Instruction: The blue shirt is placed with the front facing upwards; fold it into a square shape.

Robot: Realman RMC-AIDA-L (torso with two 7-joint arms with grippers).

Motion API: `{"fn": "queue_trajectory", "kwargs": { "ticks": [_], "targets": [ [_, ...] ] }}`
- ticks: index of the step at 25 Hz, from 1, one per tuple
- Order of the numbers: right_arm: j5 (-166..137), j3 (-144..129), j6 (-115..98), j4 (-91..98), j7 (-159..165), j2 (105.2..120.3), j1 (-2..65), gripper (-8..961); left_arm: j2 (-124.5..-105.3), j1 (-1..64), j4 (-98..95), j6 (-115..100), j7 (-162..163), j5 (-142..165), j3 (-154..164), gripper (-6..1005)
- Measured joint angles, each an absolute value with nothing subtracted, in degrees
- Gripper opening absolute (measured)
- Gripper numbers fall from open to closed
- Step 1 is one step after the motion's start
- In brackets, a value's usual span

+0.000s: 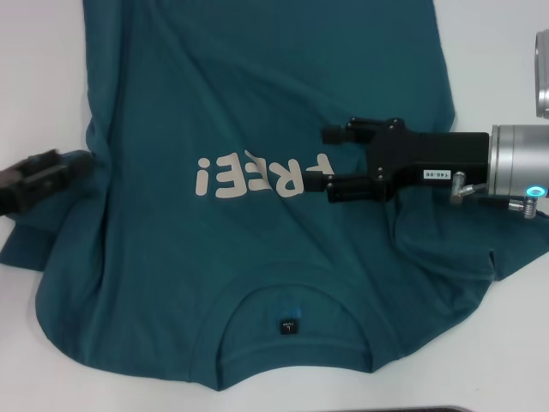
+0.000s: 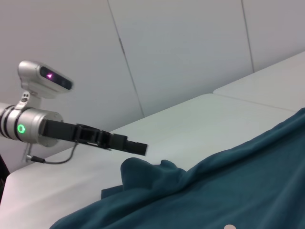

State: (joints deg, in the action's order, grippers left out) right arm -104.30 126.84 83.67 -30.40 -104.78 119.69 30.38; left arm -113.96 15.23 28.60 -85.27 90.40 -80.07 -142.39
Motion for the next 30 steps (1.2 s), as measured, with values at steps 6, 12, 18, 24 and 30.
{"fn": "queue_trajectory", "kwargs": {
  "ticks": [6,12,18,24,30],
  "targets": [
    [-104.1,127.1,83.7,-30.4,-104.6,119.70,30.8,914,-112.30,12.0,32.6,-84.4,93.6,-80.0,-143.4,928],
    [-103.4,127.0,83.7,-30.4,-104.6,119.69,30.8,914,-111.72,11.3,33.4,-82.9,94.0,-77.2,-145.3,927],
    [-102.9,127.0,83.7,-30.4,-104.6,119.69,30.9,914,-112.00,11.7,33.2,-79.7,93.9,-72.9,-146.0,926],
    [-102.9,127.0,83.7,-30.5,-104.2,119.63,30.9,913,-112.09,11.9,33.1,-79.6,93.9,-72.5,-145.5,925],
    [-102.9,127.0,83.7,-30.5,-104.1,119.61,30.9,913,-112.62,12.4,33.3,-79.9,94.1,-70.5,-145.2,924]
  ]
}}
